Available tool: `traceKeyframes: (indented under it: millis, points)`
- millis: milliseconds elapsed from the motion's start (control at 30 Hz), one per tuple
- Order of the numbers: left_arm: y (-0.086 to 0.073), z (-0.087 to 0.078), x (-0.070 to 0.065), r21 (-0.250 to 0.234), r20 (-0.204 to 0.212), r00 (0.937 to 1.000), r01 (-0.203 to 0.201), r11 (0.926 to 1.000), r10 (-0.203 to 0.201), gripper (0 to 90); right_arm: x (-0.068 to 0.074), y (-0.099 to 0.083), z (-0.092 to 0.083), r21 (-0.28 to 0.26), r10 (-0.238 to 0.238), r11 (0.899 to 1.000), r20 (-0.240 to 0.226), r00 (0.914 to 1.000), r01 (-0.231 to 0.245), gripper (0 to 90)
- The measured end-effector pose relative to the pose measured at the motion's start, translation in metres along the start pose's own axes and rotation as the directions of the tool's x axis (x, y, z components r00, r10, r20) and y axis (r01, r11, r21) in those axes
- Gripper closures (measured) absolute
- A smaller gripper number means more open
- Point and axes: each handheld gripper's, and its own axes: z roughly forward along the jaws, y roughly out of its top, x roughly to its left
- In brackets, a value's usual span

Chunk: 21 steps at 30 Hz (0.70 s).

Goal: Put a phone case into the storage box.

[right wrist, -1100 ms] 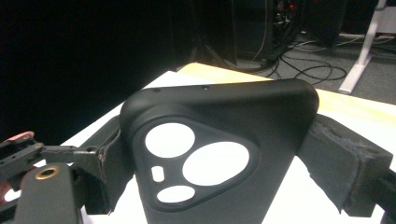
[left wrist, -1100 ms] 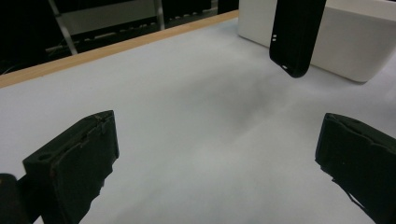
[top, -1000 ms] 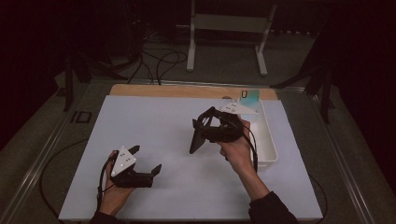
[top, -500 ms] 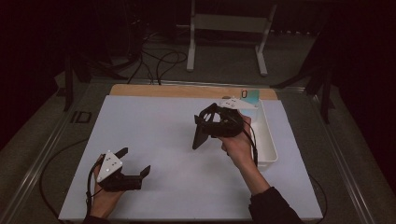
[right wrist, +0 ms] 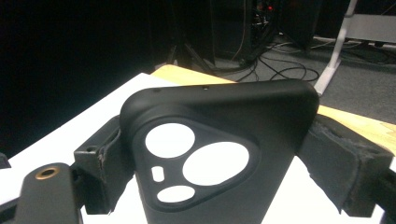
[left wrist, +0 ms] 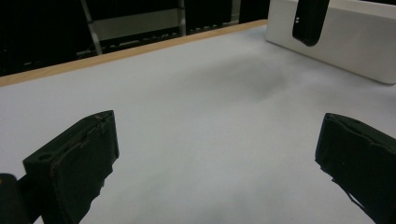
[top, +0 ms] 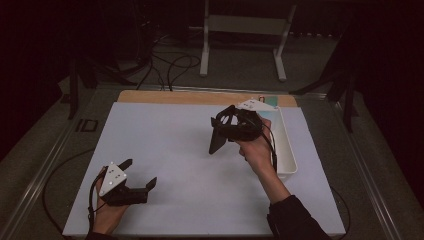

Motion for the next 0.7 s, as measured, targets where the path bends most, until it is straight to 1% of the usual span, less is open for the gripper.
traceKeyframes:
  millis: [267, 400, 500, 700]
  points:
    - [-0.001, -0.002, 0.001, -0.01, -0.003, 0.9999, 0.01, 0.9999, -0.01, 0.4, -0.004, 0.004, 0.003, 0.001, 0.001, 1.0, 0.016, 0.9999, -0.001, 14.9]
    - [-0.001, -0.002, 0.001, -0.011, -0.002, 0.9999, 0.01, 0.9999, -0.01, 0.4, -0.007, 0.006, 0.005, 0.0, 0.006, 1.0, 0.026, 0.9997, -0.006, 14.9]
    - [-0.001, -0.002, 0.001, -0.011, -0.002, 1.0, 0.009, 0.9999, -0.009, 0.4, -0.01, 0.007, 0.006, 0.004, 0.001, 1.0, 0.035, 0.9994, -0.002, 14.9]
    - [-0.001, -0.002, 0.001, -0.013, -0.001, 1.0, 0.009, 0.9999, -0.009, 0.4, -0.013, 0.01, 0.009, 0.009, 0.008, 1.0, 0.043, 0.999, -0.008, 14.9]
